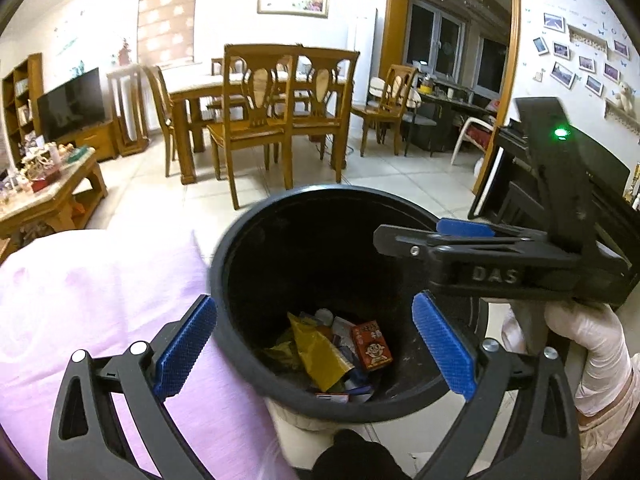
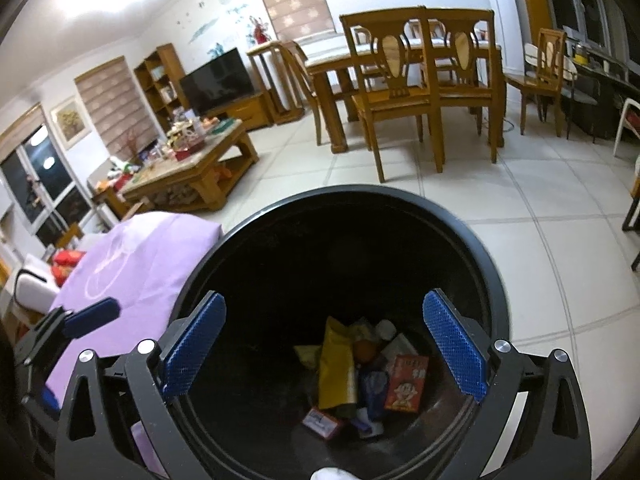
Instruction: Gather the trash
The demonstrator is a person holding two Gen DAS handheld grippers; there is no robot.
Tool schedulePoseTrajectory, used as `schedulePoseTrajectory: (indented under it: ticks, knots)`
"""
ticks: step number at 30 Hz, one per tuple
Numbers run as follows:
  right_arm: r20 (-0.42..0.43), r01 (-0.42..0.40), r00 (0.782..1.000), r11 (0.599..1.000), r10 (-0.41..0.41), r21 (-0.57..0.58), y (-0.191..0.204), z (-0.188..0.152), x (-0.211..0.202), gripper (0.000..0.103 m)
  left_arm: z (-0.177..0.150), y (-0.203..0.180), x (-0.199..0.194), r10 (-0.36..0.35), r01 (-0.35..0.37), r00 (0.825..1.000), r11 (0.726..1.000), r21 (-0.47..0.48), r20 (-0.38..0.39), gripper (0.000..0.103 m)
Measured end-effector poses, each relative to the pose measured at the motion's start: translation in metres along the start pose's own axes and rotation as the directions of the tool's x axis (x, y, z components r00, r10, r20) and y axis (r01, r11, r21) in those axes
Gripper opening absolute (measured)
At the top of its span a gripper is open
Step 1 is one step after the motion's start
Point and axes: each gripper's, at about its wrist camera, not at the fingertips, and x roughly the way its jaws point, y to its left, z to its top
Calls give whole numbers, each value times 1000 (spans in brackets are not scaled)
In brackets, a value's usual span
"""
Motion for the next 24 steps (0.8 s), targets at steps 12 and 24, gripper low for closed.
schedulePoseTrajectory:
  ticks: [12, 24]
  knots:
    - [130, 77, 990, 977, -52, -201, 106, -5, 13, 98, -27, 70, -59, 178, -168, 981, 980, -107, 84, 98]
    - [161, -126, 972, 957, 173, -263, 249, -24, 37, 98, -76, 172, -128, 467, -419, 876, 860, -292, 122, 98]
